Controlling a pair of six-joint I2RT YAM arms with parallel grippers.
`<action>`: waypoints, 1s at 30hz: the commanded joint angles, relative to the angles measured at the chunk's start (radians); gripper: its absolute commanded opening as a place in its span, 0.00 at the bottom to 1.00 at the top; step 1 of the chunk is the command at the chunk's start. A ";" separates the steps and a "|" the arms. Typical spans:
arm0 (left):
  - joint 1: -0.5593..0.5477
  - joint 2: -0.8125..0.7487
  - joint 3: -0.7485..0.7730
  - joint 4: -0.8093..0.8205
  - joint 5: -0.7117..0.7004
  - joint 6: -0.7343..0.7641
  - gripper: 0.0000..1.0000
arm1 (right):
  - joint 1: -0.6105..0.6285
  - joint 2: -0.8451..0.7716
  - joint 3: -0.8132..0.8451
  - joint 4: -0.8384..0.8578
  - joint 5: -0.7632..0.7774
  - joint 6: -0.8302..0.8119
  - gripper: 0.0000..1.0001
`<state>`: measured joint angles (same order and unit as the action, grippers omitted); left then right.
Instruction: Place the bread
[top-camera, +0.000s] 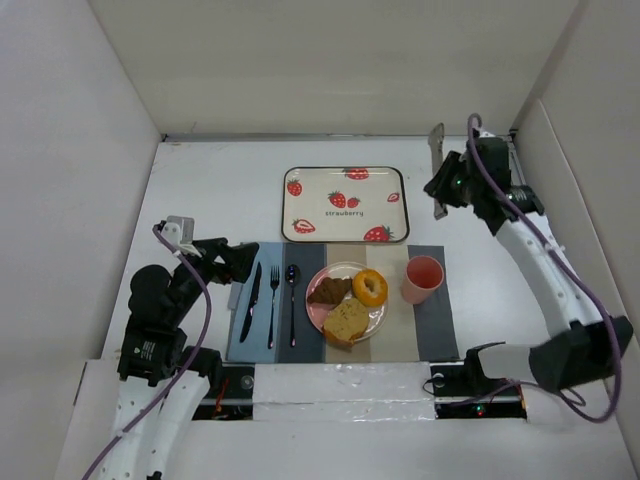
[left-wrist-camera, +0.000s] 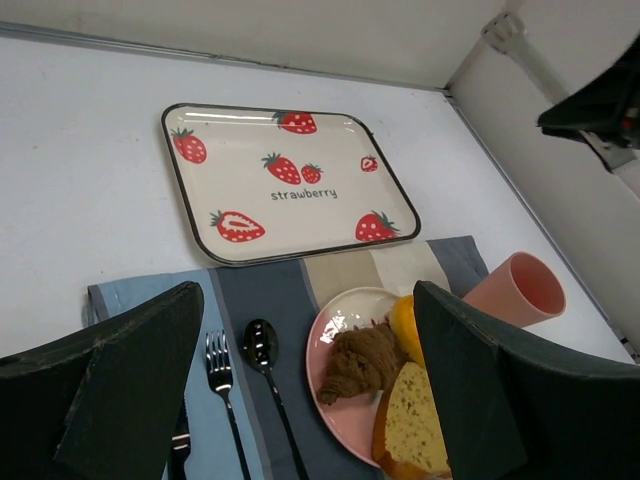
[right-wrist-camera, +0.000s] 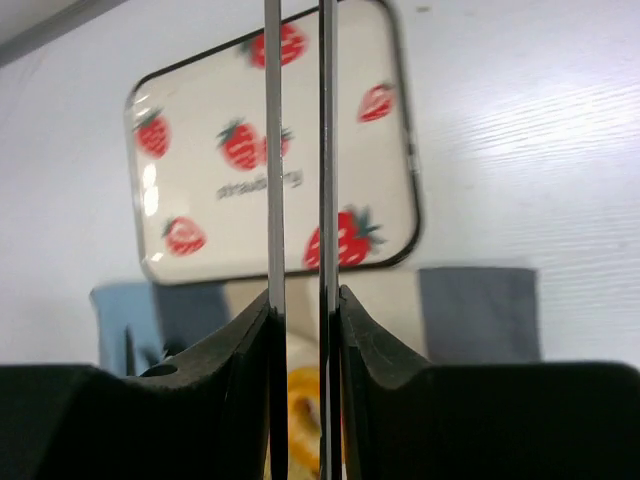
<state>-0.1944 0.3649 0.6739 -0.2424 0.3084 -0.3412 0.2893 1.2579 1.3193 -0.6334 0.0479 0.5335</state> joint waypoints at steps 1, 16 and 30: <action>0.004 -0.020 0.019 0.057 0.023 0.008 0.81 | -0.185 0.128 0.012 0.139 -0.147 -0.059 0.32; -0.008 -0.058 0.032 0.060 0.031 0.013 0.81 | -0.395 0.439 -0.074 0.213 -0.096 -0.271 0.29; -0.008 -0.072 0.029 0.051 0.004 0.008 0.81 | -0.271 0.567 -0.029 0.179 0.283 -0.415 0.59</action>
<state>-0.1963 0.2966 0.6739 -0.2287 0.3172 -0.3405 0.0269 1.8336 1.2594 -0.4984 0.2214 0.1516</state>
